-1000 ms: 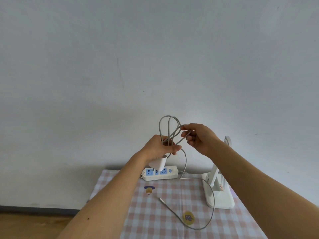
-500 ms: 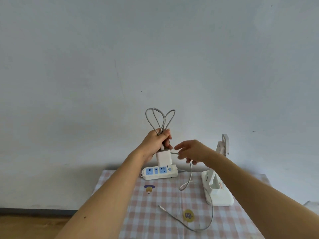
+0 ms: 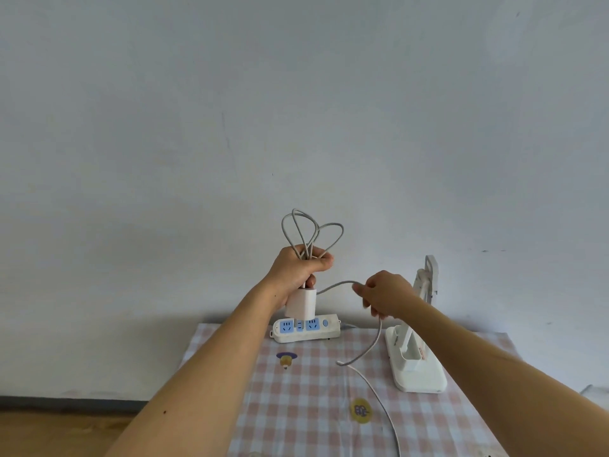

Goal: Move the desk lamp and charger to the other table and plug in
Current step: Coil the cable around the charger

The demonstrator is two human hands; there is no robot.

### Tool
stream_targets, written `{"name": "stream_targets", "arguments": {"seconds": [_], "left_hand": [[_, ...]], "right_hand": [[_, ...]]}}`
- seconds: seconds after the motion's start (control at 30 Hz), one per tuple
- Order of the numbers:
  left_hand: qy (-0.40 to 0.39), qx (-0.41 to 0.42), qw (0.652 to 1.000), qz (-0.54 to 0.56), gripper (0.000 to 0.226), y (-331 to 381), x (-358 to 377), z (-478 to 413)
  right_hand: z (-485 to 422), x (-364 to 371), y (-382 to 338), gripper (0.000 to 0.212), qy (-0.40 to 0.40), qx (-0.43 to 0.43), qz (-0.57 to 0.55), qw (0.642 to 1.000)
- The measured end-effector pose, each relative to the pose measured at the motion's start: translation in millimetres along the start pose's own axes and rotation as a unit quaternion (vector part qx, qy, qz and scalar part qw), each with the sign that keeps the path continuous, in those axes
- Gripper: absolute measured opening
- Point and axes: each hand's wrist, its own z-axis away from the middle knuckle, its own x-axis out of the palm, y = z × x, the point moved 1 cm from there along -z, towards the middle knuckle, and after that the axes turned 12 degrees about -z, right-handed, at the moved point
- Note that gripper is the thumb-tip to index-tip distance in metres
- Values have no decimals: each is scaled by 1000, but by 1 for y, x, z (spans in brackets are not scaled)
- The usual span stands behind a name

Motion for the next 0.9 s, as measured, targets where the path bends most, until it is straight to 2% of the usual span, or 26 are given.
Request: {"name": "stream_targets", "arguments": {"seconds": [0.13, 0.27, 0.4, 0.57, 0.63, 0.77, 0.9], "left_hand": [[-3, -26, 999, -30, 23, -4, 1, 0], [-49, -47, 996, -59, 30, -8, 3, 3], [-73, -32, 996, -40, 27, -7, 4, 6], [-105, -13, 994, -8, 24, -3, 7, 9], [-116, 2, 993, -29, 24, -2, 7, 10], [-117, 22, 990, -72, 36, -2, 8, 10], [-129, 25, 987, -92, 22, -1, 8, 10]], "right_hand": [[2, -8, -14, 33, 51, -19, -65, 996], [4, -22, -33, 17, 80, -21, -198, 977], [8, -34, -45, 5, 43, 4, -402, 914], [12, -36, -56, 5, 20, 51, -567, 822], [13, -36, -60, 9, 22, 63, -598, 798], [14, -37, -68, 17, 18, 59, -611, 789], [13, -38, -72, 19, 15, 62, -631, 773]]}}
